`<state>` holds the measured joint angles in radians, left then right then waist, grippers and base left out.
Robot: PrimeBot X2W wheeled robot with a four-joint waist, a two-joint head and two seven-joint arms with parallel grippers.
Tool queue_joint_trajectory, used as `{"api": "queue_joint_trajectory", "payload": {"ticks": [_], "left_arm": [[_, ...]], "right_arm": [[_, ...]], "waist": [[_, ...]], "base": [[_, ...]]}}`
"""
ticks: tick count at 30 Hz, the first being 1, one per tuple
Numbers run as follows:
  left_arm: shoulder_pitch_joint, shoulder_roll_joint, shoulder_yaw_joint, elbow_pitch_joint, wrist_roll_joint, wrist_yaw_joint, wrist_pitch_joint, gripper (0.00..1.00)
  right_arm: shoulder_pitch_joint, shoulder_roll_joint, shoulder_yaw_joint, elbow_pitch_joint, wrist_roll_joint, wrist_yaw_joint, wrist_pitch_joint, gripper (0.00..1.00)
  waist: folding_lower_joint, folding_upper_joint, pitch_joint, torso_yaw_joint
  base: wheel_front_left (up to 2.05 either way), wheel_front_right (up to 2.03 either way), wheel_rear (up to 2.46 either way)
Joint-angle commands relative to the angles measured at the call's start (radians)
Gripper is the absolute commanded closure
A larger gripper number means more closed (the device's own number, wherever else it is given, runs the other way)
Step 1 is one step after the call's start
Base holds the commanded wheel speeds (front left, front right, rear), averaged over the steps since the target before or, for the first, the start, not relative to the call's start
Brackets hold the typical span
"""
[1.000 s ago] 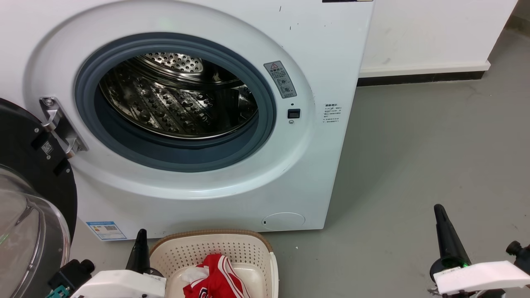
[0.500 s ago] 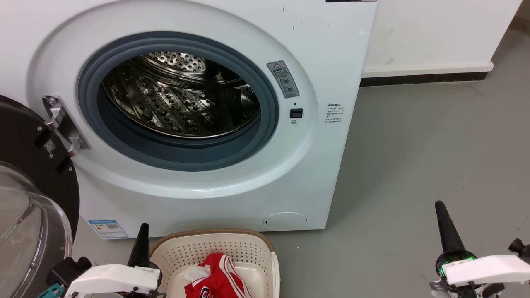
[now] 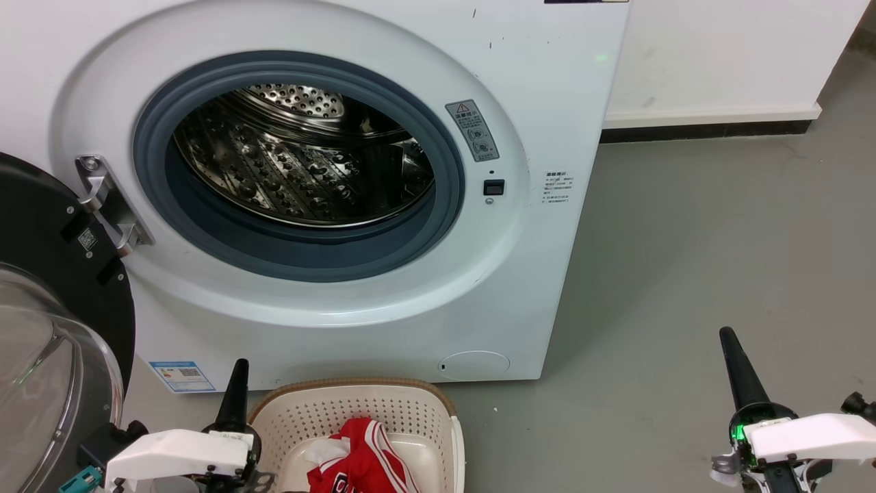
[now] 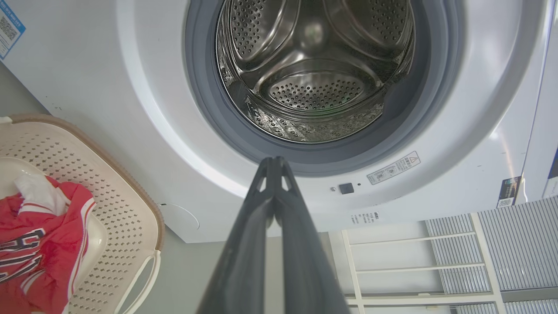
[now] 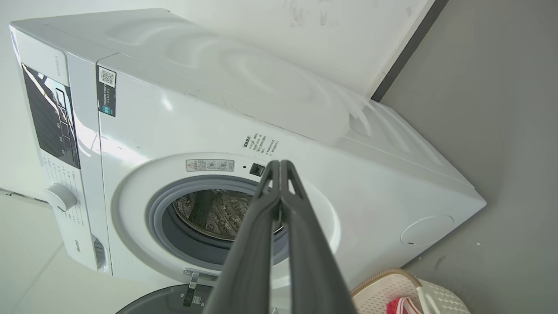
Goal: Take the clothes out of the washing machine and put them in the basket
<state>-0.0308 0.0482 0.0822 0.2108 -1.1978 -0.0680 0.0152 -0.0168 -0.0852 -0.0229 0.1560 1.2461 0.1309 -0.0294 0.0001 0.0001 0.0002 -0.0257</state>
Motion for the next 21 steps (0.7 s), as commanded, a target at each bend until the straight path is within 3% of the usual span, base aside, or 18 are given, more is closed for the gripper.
{"api": "queue_joint_trajectory", "payload": {"ticks": [1, 21], "left_arm": [[-0.024, 0.003, 0.005, -0.004, -0.022, -0.006, 0.006, 1.00], [-0.053, 0.003, 0.018, 0.014, -0.205, -0.034, 0.051, 1.00]], "right_arm": [[-0.025, -0.005, -0.004, 0.000, 0.023, 0.000, 0.005, 1.00], [-0.058, -0.002, -0.024, 0.041, 0.202, 0.000, 0.054, 1.00]], "waist": [[-0.0001, -0.0001, 0.000, 0.001], [-0.0001, -0.0001, 0.001, 0.011]], "base": [[0.00, 0.00, 0.00], [0.00, 0.00, 0.00]]}}
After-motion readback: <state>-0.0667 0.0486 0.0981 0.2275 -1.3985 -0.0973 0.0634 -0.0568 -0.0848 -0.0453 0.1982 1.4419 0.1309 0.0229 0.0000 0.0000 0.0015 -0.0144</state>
